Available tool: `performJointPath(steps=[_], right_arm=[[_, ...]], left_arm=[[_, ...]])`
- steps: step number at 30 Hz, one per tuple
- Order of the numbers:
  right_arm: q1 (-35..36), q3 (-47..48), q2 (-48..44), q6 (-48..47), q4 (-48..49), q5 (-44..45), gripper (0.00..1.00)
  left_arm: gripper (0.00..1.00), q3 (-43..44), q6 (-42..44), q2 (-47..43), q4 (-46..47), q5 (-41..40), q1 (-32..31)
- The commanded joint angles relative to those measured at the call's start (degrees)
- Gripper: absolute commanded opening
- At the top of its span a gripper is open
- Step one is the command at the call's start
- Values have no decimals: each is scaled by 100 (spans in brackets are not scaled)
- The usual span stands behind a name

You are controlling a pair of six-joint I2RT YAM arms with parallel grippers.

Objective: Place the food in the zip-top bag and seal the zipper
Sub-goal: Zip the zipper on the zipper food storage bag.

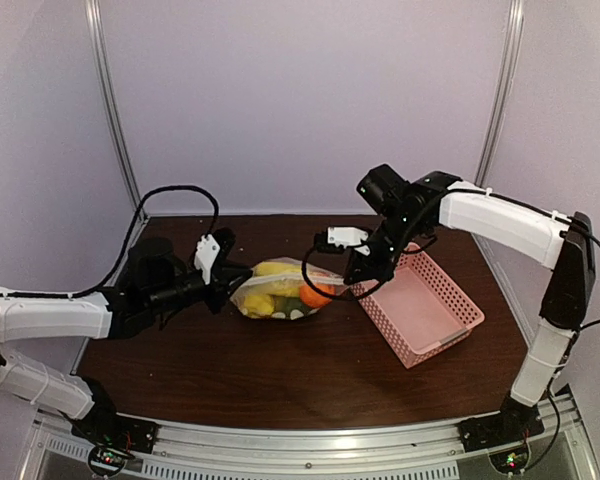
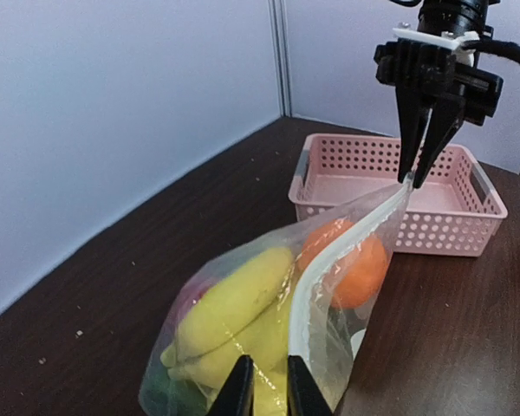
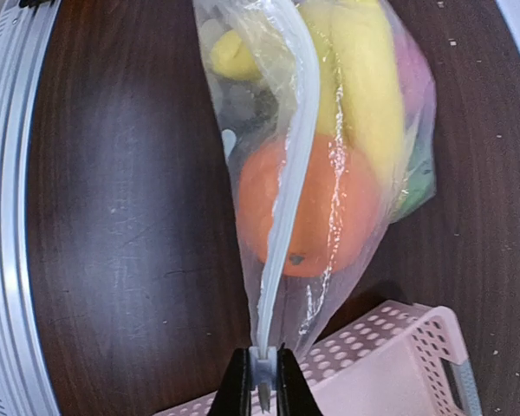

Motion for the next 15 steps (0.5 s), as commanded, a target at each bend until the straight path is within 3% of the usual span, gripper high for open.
performJointPath(steps=[1, 5, 10, 15], right_arm=[[443, -909, -465, -38, 356, -330, 7], [513, -1588, -786, -87, 302, -465, 10], [554, -1886, -1031, -76, 50, -781, 41], [523, -1716, -1333, -66, -237, -984, 51]], left_arm=[[15, -825, -765, -658, 17, 545, 17], [20, -1262, -1141, -1325, -185, 585, 9], [28, -1402, -1500, -1592, -472, 646, -68], [31, -1068, -1199, -1638, -823, 330, -71]])
